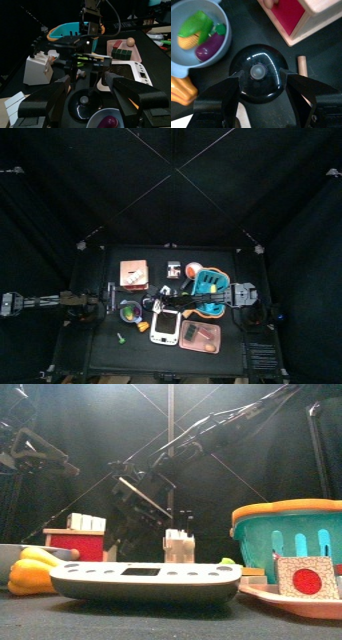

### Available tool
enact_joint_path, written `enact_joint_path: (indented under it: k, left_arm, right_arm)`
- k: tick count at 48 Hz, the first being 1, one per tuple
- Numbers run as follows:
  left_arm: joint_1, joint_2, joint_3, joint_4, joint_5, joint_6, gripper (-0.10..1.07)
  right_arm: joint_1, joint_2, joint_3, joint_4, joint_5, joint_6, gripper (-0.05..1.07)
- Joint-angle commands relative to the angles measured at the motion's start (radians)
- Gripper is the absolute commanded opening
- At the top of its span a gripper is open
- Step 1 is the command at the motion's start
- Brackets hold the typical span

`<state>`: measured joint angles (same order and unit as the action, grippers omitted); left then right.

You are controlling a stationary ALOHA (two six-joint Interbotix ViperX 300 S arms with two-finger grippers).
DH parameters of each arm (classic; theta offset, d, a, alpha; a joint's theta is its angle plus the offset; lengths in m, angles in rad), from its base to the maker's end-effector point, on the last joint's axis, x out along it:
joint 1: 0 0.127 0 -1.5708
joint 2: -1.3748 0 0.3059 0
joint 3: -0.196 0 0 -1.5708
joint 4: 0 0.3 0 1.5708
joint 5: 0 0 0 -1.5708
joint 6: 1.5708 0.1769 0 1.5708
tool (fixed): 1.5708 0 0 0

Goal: Place potlid near bowl and stove

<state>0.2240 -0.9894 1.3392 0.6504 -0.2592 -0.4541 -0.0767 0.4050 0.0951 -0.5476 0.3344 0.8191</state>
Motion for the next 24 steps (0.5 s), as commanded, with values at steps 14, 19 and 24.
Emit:
enact_joint_path:
  k: [14, 19, 24]
  left_arm:
    - [0.023, 0.008, -0.046, -0.002, -0.005, 0.0, 0.93]
    - [0.037, 0.008, -0.044, -0.005, -0.005, -0.002, 0.93]
    - [0.057, 0.012, -0.051, -0.023, -0.005, -0.003, 0.93]
  right_arm:
    - [-0.002, -0.14, 0.106, 0.005, -0.169, 0.002, 0.91]
    - [-0.009, -0.176, 0.158, -0.005, -0.265, -0.005, 0.91]
    - [-0.018, -0.236, 0.218, -0.026, -0.356, -0.011, 0.91]
